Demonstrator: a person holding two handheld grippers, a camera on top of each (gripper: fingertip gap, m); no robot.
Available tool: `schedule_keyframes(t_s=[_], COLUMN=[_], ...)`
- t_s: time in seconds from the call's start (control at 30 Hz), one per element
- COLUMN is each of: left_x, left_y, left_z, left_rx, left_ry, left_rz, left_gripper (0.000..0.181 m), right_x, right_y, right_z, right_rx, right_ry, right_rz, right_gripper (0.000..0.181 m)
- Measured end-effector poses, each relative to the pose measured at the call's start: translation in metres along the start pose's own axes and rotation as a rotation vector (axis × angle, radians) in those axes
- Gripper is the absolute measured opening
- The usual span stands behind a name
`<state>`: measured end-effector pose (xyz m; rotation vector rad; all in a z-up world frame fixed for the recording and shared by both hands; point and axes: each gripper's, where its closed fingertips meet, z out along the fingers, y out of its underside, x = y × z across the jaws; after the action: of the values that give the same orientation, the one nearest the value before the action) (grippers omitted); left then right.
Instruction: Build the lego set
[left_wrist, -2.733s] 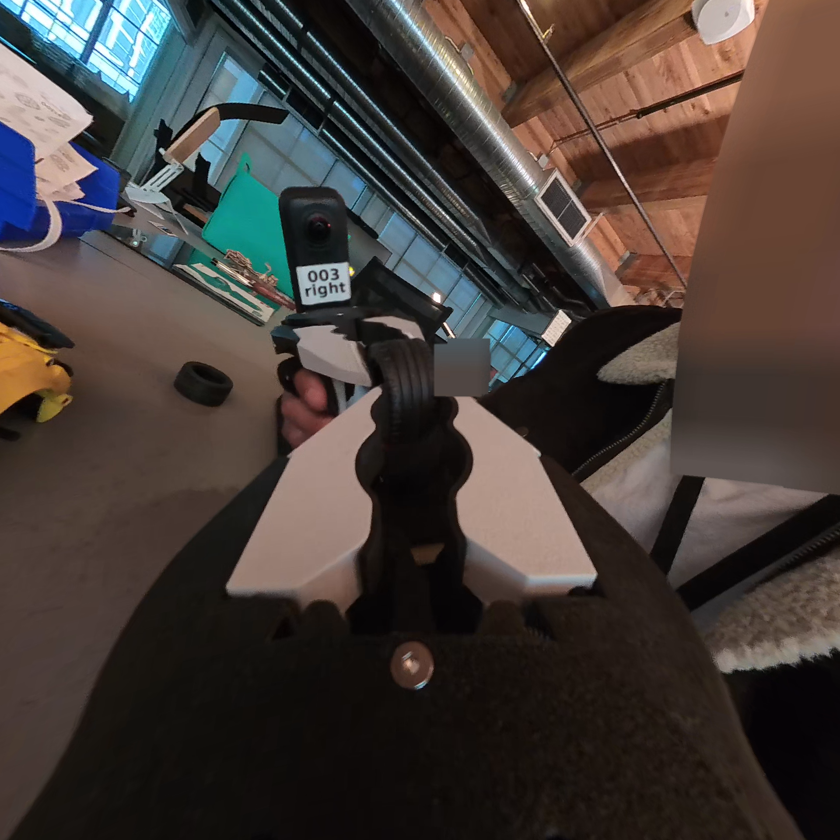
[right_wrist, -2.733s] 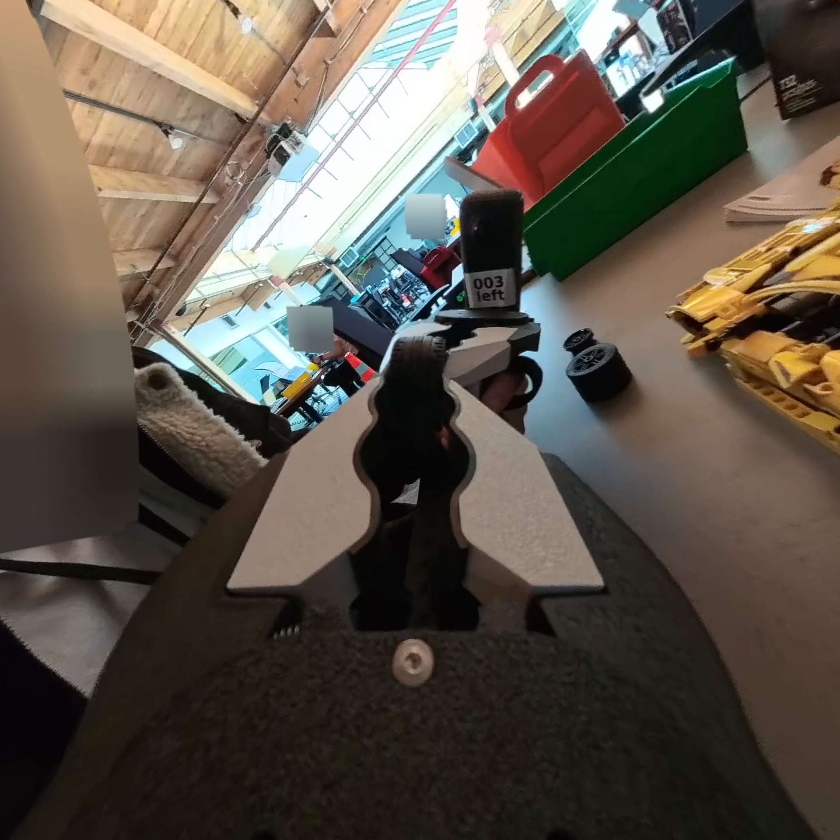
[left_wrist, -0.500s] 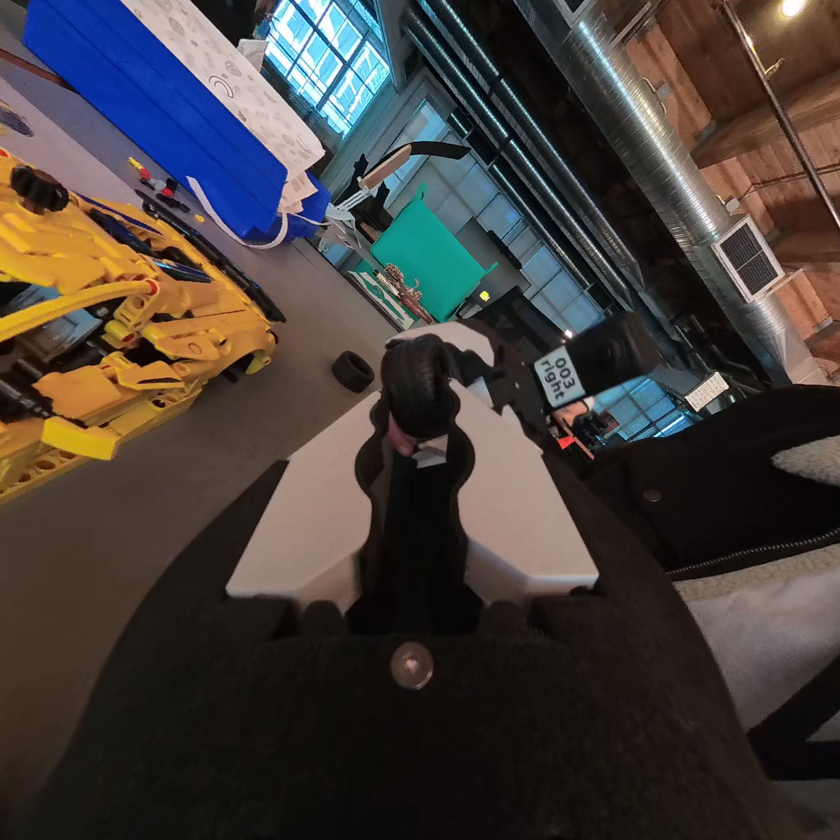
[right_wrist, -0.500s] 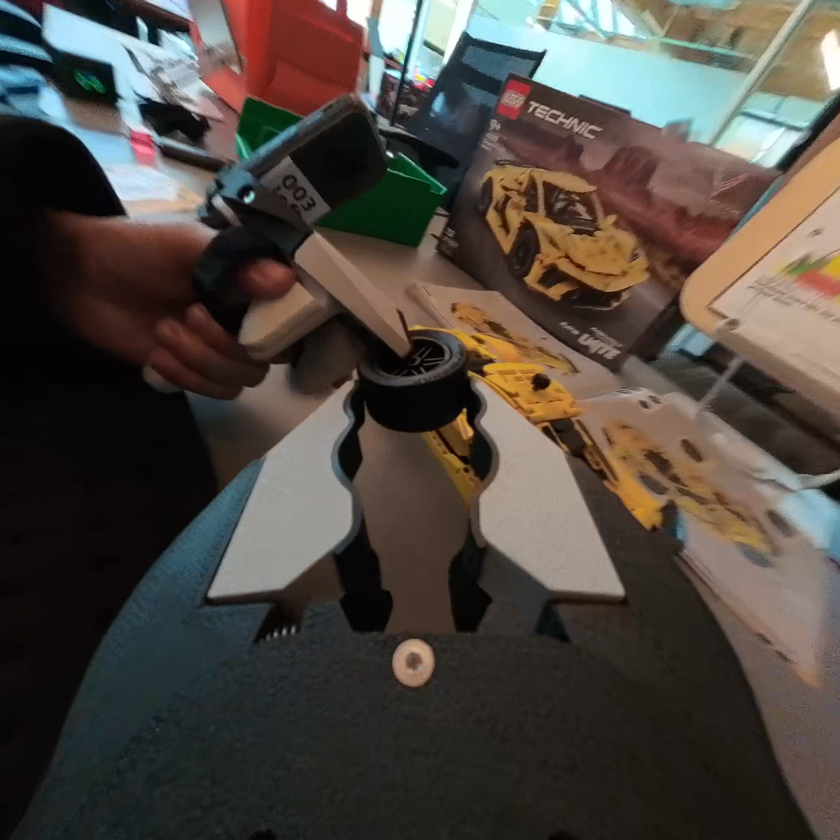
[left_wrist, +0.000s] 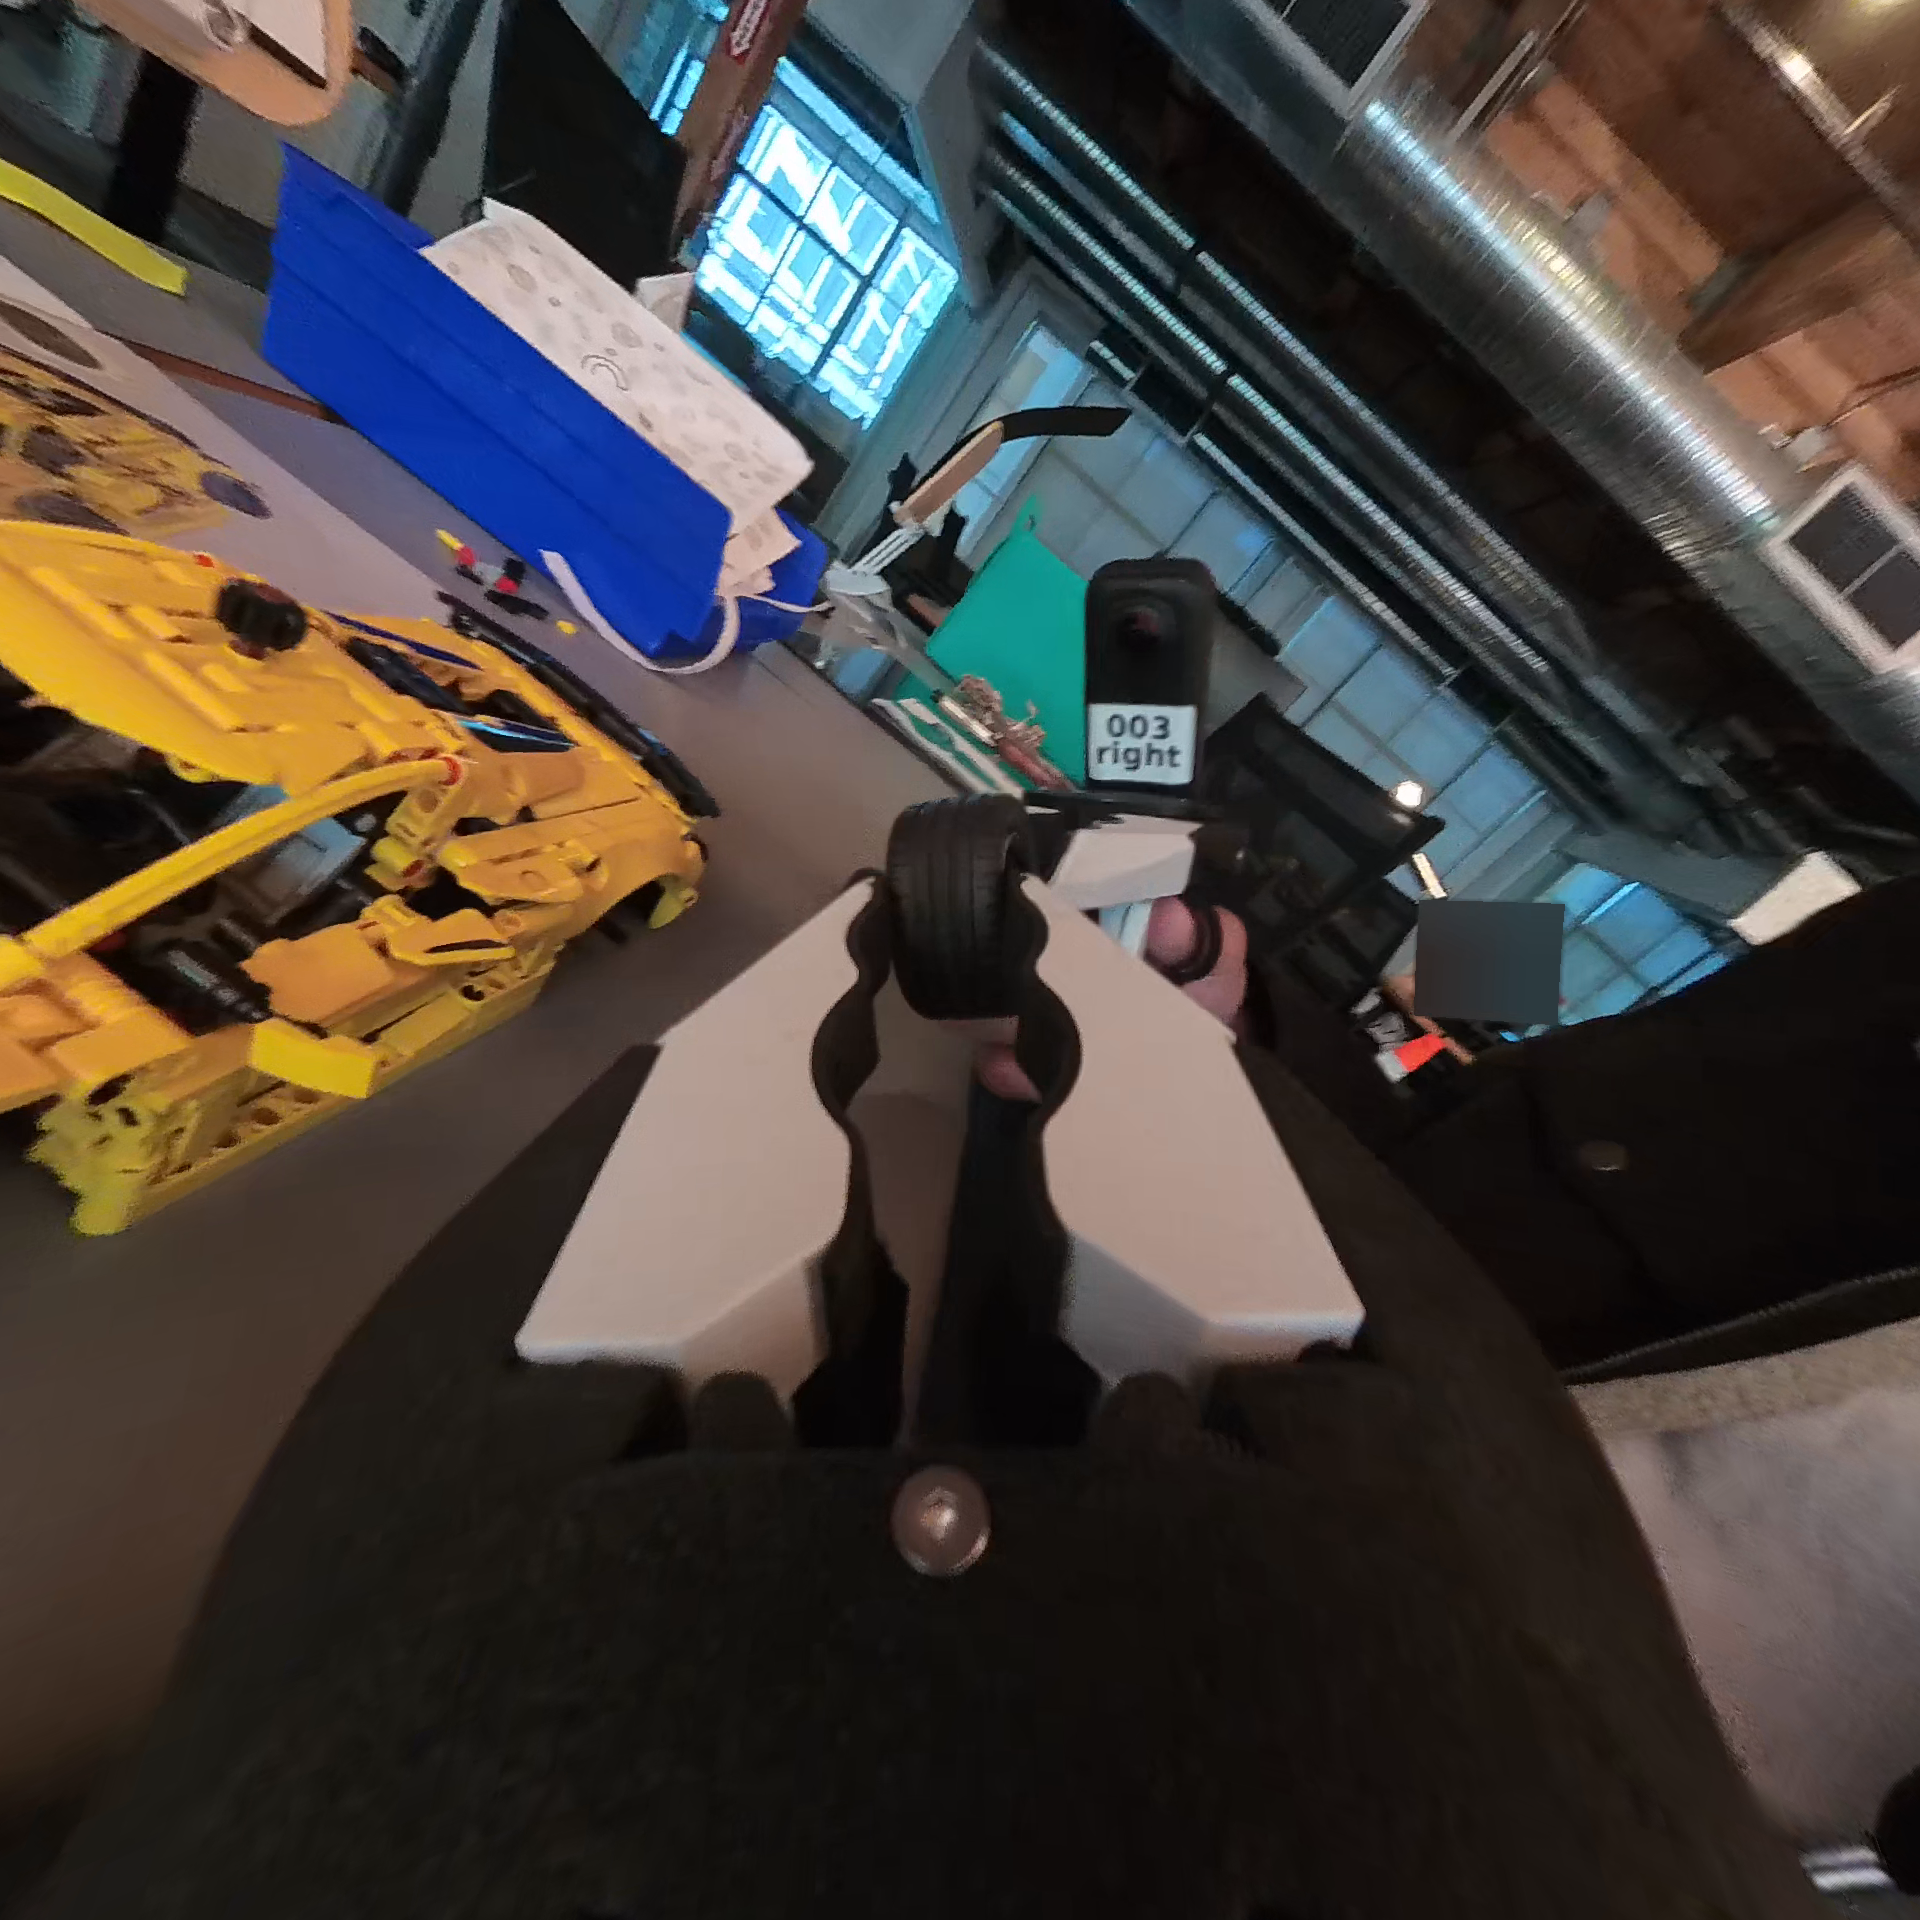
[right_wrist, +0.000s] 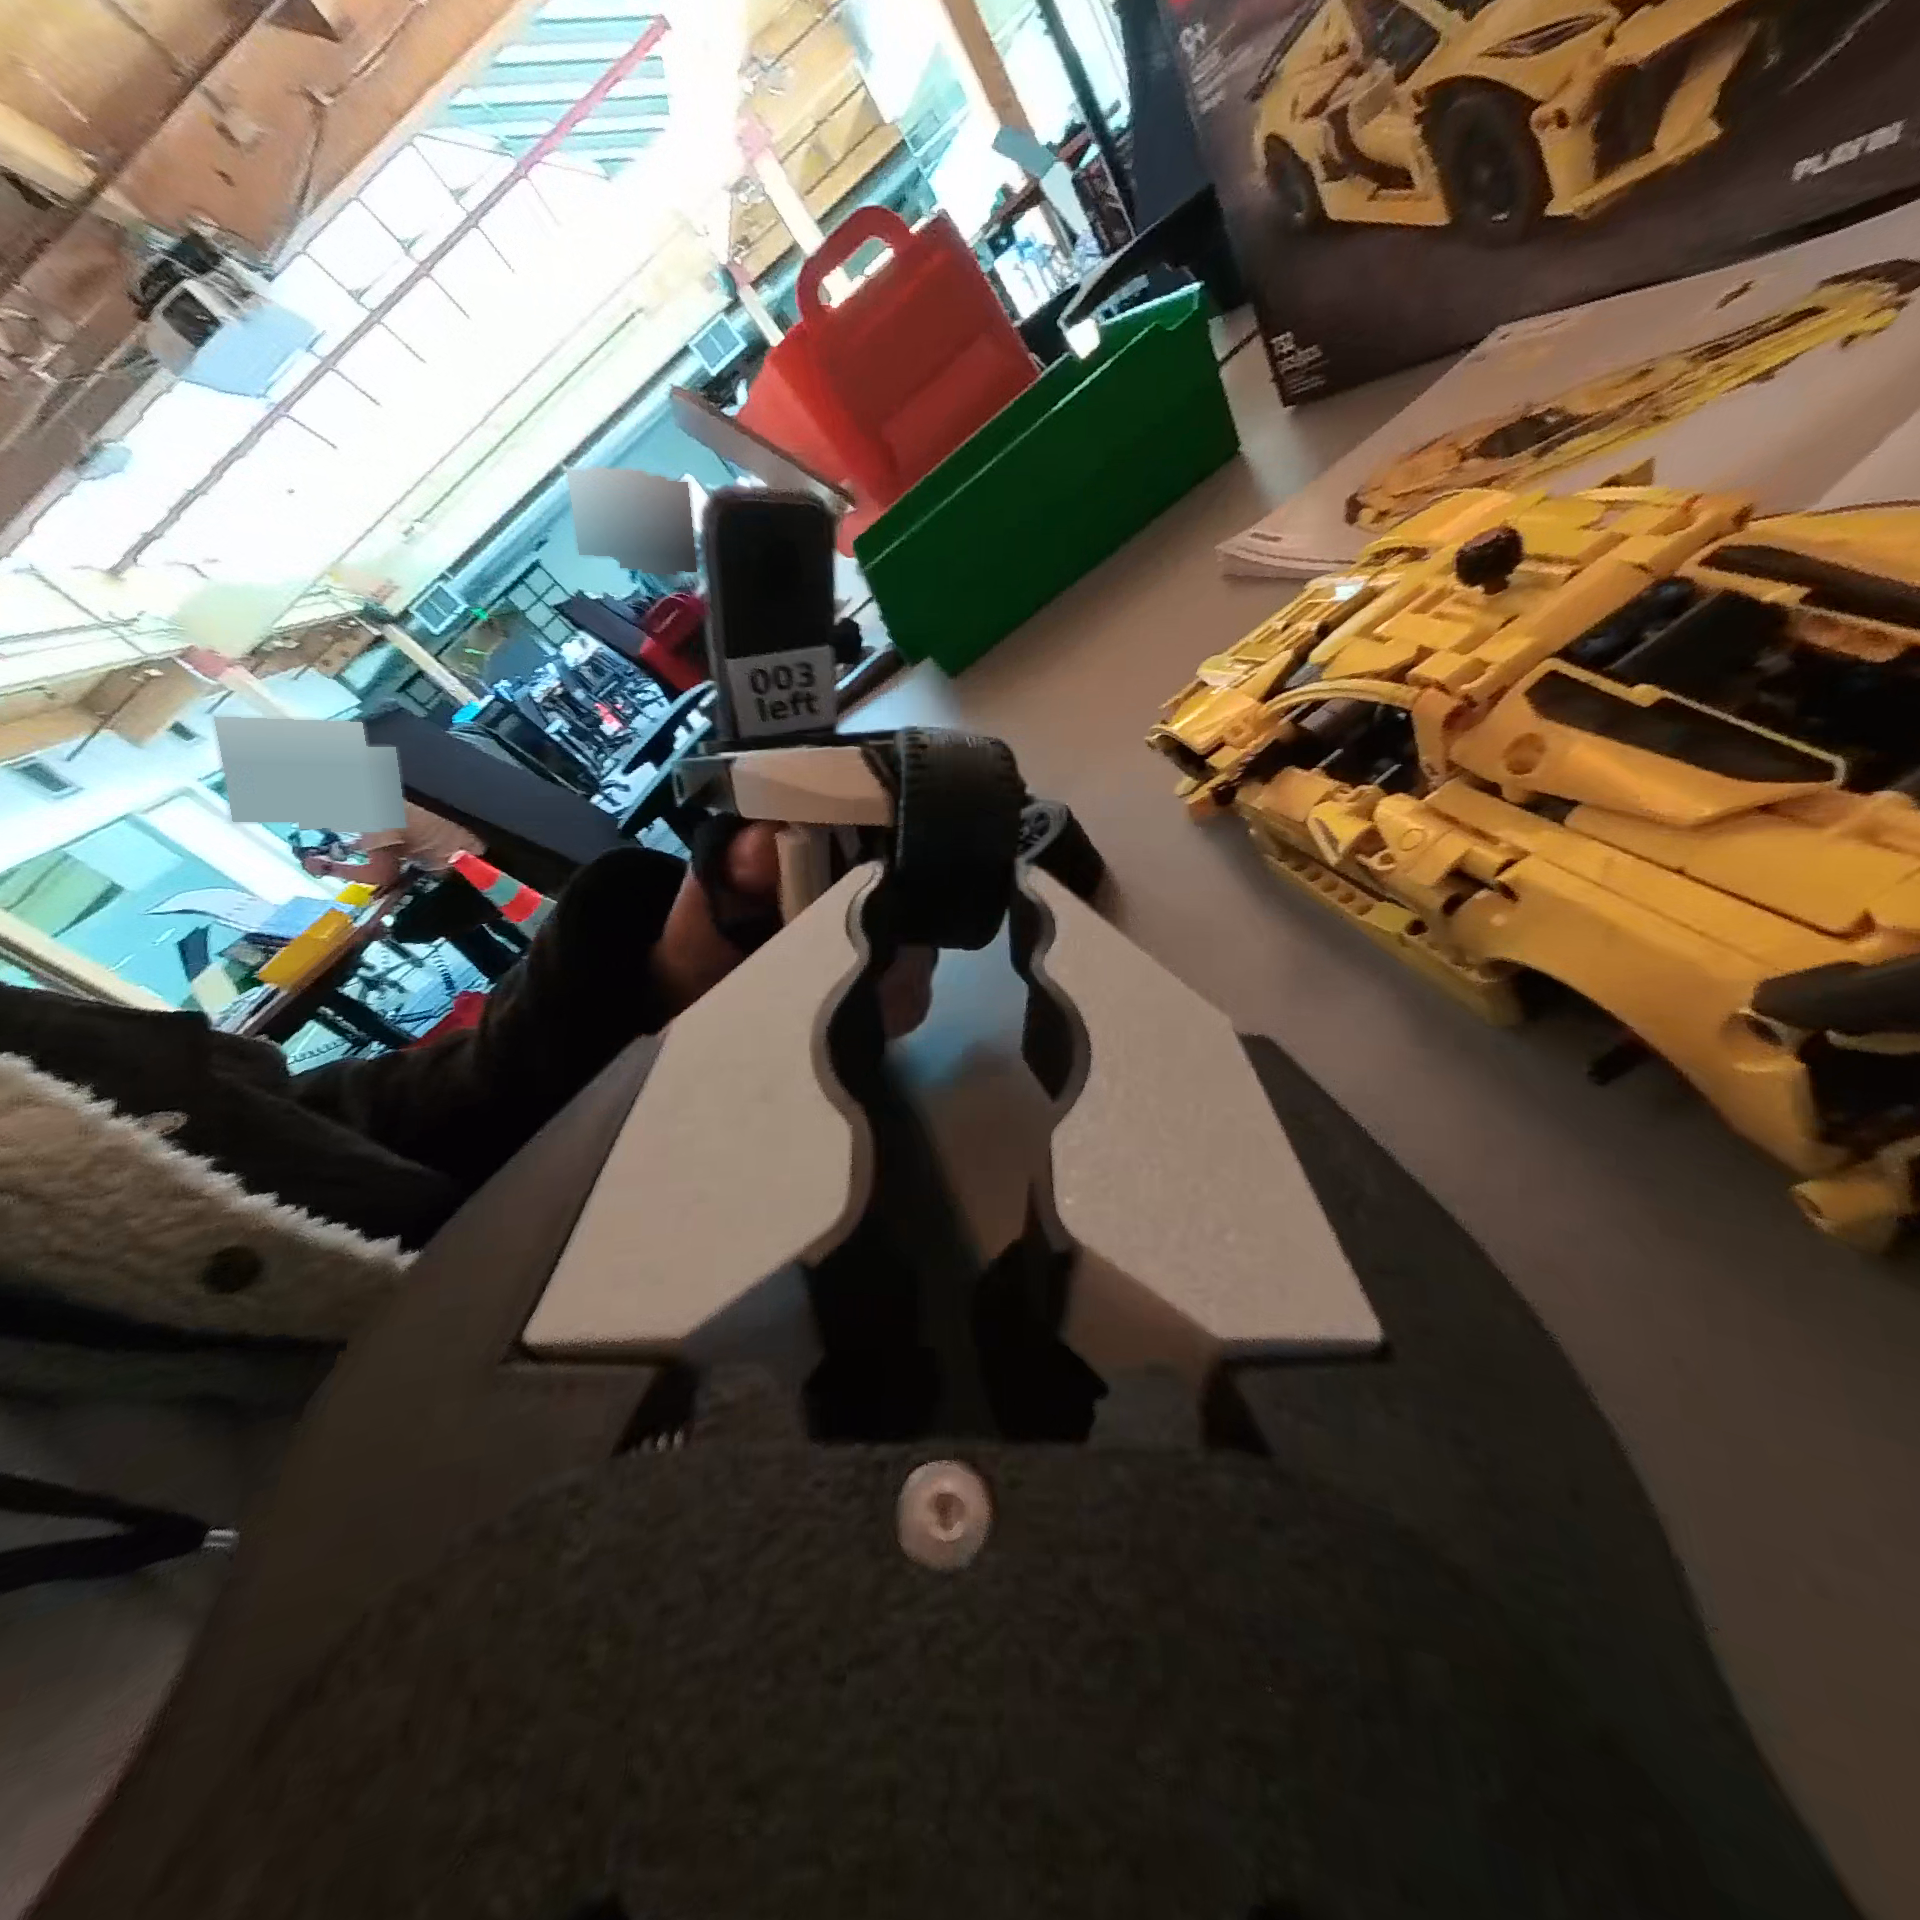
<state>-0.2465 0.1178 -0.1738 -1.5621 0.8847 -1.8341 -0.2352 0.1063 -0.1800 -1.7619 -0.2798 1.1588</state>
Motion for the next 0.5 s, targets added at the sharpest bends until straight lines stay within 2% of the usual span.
schedule_keyframes(t_s=[0.1, 0.2, 0.3, 0.4, 0.5], left_x=[0.012, 0.019, 0.016, 0.01, 0.007], left_y=[-0.002, 0.006, 0.006, 0.004, 0.004], left_z=[0.001, 0.005, 0.005, 0.003, 0.003], left_rx=[0.026, -0.018, -0.016, -0.003, -0.006], left_ry=[0.104, 0.151, 0.134, 0.114, 0.094], left_rz=[-0.067, -0.093, -0.098, -0.119, -0.123], left_gripper=[0.022, 0.022, 0.021, 0.021, 0.021], right_x=[-0.012, -0.019, -0.016, -0.009, -0.006], right_y=[-0.008, -0.015, -0.015, -0.011, -0.01], right_z=[-0.005, -0.012, -0.011, -0.007, -0.007], right_rx=[0.031, 0.06, 0.063, 0.054, 0.048], right_ry=[-0.087, -0.178, -0.132, -0.048, -0.009], right_rz=[0.056, 0.131, 0.08, -0.013, -0.045], right_gripper=[0.016, 0.006, 0.007, 0.02, 0.021])
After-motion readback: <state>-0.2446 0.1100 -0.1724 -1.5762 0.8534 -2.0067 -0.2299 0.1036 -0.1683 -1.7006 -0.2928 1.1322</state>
